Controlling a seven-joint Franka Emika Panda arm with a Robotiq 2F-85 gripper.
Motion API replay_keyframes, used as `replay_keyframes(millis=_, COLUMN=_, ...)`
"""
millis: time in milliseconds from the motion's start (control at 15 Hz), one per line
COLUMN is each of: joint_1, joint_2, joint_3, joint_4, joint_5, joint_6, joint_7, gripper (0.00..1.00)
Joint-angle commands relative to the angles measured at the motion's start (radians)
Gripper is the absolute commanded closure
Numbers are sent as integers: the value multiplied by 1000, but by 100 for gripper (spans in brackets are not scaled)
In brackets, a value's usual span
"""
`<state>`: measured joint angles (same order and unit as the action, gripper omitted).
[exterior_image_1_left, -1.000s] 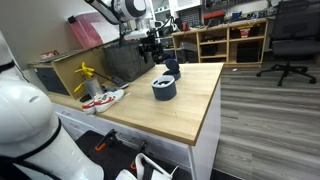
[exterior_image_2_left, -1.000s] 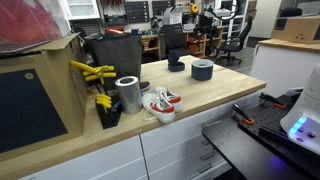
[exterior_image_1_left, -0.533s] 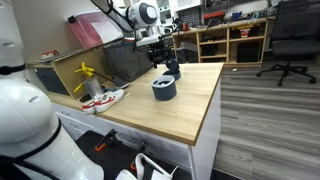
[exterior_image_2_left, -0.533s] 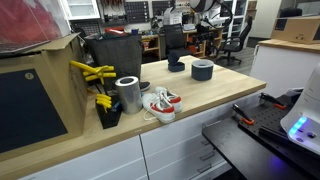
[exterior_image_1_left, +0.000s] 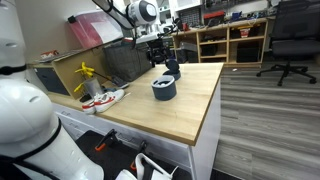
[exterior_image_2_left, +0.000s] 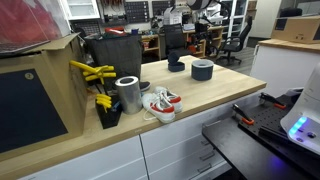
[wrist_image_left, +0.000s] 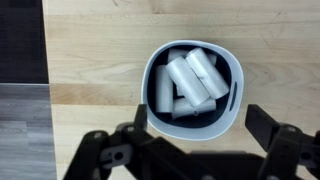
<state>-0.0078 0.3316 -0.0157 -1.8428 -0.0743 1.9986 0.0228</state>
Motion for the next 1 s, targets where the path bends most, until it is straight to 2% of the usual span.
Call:
replay_keyframes(millis=0, joint_1=1, joint_2=0, joint_3=-1, joint_4=2, joint_5=1, joint_6=-3, joint_7=0, gripper=0)
replay_keyframes(millis=333, joint_1=1, joint_2=0, joint_3=-1, joint_4=2, joint_5=1, joint_6=-4, joint_7=0, gripper=0)
replay_keyframes(millis=600, joint_1=5, joint_2=-1, joint_3=-11, joint_4=-16, joint_5=-43, joint_6=37, joint_7=7, gripper=0)
replay_keyframes(millis=933, joint_1=-1, joint_2=2, joint_3=-3, joint_4=-54, joint_5=-35, joint_6=65, joint_7=-30, gripper=0)
